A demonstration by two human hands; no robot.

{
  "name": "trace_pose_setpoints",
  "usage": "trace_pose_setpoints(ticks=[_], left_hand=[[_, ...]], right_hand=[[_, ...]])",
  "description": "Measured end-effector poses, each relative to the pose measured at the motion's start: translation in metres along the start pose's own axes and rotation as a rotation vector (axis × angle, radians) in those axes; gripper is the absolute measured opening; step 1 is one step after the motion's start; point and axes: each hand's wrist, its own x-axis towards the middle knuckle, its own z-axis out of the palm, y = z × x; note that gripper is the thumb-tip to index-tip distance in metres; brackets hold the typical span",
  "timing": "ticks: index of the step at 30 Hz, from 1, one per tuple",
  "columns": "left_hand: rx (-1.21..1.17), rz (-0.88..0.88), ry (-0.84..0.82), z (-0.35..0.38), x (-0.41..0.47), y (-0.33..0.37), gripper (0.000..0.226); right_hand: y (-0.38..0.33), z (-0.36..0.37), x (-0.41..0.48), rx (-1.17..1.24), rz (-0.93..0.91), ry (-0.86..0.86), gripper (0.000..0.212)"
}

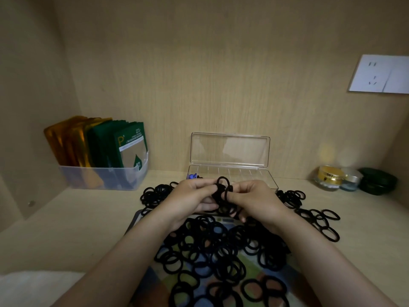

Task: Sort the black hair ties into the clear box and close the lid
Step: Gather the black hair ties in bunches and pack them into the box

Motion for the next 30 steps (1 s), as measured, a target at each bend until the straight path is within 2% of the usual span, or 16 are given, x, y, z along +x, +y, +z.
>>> trace_pose_setpoints(ticks=[4, 7, 9, 15, 19, 21, 27, 30], left_hand=[[-0.052, -0.046, -0.027, -0.001, 0.0, 0.001, 0.029], [0.075, -0.008, 0.039, -0.001, 0.001, -0.001, 0.027], [0.065, -0.011, 0.122, -0.001, 0.003, -0.003, 0.021], [0.049, -0.028, 0.252, -0.009, 0.005, -0.002, 0.021], [0.103, 0.003, 0.152, -0.003, 0.002, -0.003, 0.032], [0.076, 0.022, 0.067, 0.003, 0.0, -0.001, 0.03], [-0.081, 0.001, -0.113, 0.009, -0.005, 0.006, 0.027], [0.02, 0.036, -0.156, 0.011, -0.008, 0.007, 0.024]], right_hand=[[0.002, 0.003, 0.003, -0.202, -0.04, 0.088, 0.011], [0.002, 0.005, 0.003, -0.286, -0.089, 0.084, 0.012], [0.002, 0.004, 0.003, -0.268, -0.099, 0.059, 0.005], [-0.002, -0.001, 0.001, -0.022, -0.081, 0.12, 0.016], [-0.01, -0.004, -0.002, 0.332, -0.067, 0.006, 0.017], [-0.009, -0.002, -0.002, 0.31, -0.074, 0.001, 0.018], [-0.005, 0.005, 0.001, 0.172, -0.088, 0.159, 0.015], [-0.002, 0.008, 0.002, 0.088, -0.119, 0.2, 0.008]])
